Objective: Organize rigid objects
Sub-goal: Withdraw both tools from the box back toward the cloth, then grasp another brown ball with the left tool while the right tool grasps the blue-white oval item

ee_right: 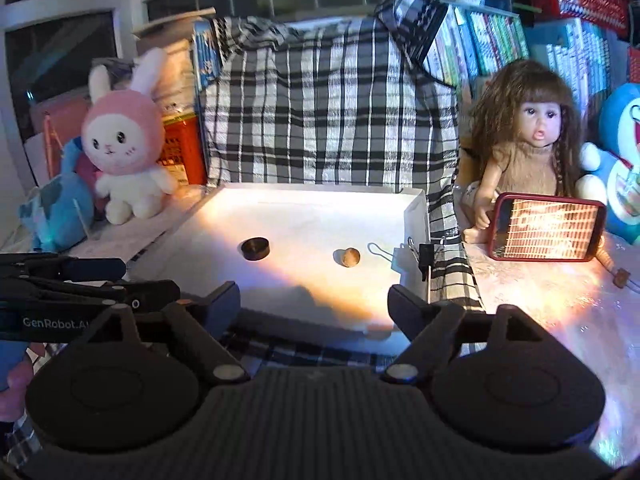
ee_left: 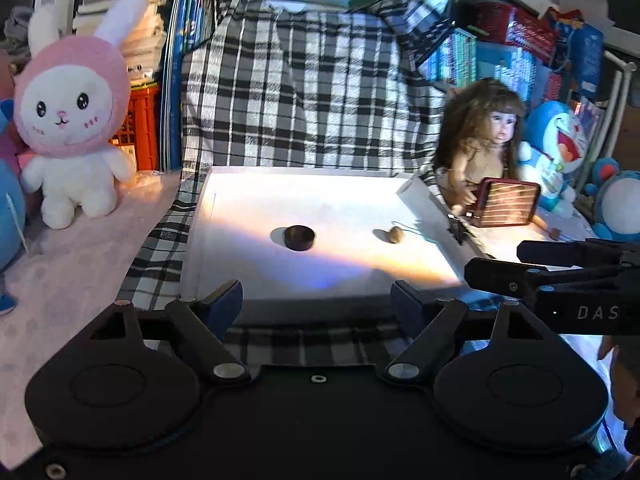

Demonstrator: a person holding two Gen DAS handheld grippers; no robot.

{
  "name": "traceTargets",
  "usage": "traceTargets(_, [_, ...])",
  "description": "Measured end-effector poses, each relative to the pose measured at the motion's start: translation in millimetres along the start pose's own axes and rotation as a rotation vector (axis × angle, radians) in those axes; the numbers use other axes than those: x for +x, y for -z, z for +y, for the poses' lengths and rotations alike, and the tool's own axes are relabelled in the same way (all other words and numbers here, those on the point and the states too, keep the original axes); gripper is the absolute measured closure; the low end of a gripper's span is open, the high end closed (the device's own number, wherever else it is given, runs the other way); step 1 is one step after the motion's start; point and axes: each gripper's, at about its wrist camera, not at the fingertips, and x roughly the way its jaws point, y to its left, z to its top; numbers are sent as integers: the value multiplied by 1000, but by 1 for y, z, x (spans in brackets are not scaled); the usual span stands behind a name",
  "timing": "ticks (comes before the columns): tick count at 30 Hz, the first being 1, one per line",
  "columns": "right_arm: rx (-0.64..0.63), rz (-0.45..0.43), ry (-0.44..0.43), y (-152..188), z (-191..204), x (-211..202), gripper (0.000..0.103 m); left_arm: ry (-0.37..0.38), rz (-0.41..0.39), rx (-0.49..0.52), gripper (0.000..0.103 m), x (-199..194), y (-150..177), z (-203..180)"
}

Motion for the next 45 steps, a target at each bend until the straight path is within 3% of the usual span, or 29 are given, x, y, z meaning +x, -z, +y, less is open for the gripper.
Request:
traceTargets(10, [-58, -112, 11, 39, 9, -52, 3, -13, -71, 6, 19, -51, 47, -23])
traceTargets(23, [-2, -173, 16, 84, 3, -91, 0, -44, -101, 44, 18, -87, 98, -30])
traceTargets(45, [-74, -131, 75, 136, 21, -103, 0, -63, -102, 70, 20, -107, 148, -22])
